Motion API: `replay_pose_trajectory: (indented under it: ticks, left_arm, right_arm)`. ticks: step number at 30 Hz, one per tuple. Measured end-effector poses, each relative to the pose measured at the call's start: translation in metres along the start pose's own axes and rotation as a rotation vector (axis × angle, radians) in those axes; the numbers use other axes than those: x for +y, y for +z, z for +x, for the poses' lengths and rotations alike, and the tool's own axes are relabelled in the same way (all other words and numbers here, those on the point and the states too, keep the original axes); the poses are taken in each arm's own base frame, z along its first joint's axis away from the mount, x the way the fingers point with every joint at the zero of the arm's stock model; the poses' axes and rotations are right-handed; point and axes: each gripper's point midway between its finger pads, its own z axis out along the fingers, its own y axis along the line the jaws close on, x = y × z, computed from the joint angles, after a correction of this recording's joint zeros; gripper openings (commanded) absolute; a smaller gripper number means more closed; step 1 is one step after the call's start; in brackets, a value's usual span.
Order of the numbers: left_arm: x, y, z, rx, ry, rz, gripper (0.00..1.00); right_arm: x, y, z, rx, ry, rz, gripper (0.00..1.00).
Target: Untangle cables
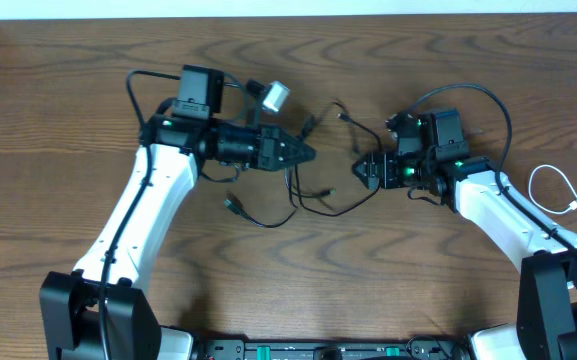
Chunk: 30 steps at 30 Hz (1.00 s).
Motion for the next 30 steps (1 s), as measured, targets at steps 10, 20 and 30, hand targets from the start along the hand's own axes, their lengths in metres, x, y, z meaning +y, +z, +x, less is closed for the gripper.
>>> replay_pose_trajectory:
  ticks: [10, 20, 30]
  left_arm:
    - [-0.025, 0.015, 0.011, 0.057, 0.033, 0.105, 0.08]
    - [-0.034, 0.014, 0.012, 0.064, 0.024, 0.159, 0.08]
    - [-0.048, 0.011, 0.014, 0.075, 0.007, 0.24, 0.08]
  right_arm:
    - [0.063, -0.006, -0.02, -0.081, -0.188, -0.304, 0.78]
    - [0.08, -0.013, -0.043, -0.186, -0.281, -0.361, 0.7]
    - [0.09, -0.018, -0.057, -0.255, -0.339, -0.386, 0.67]
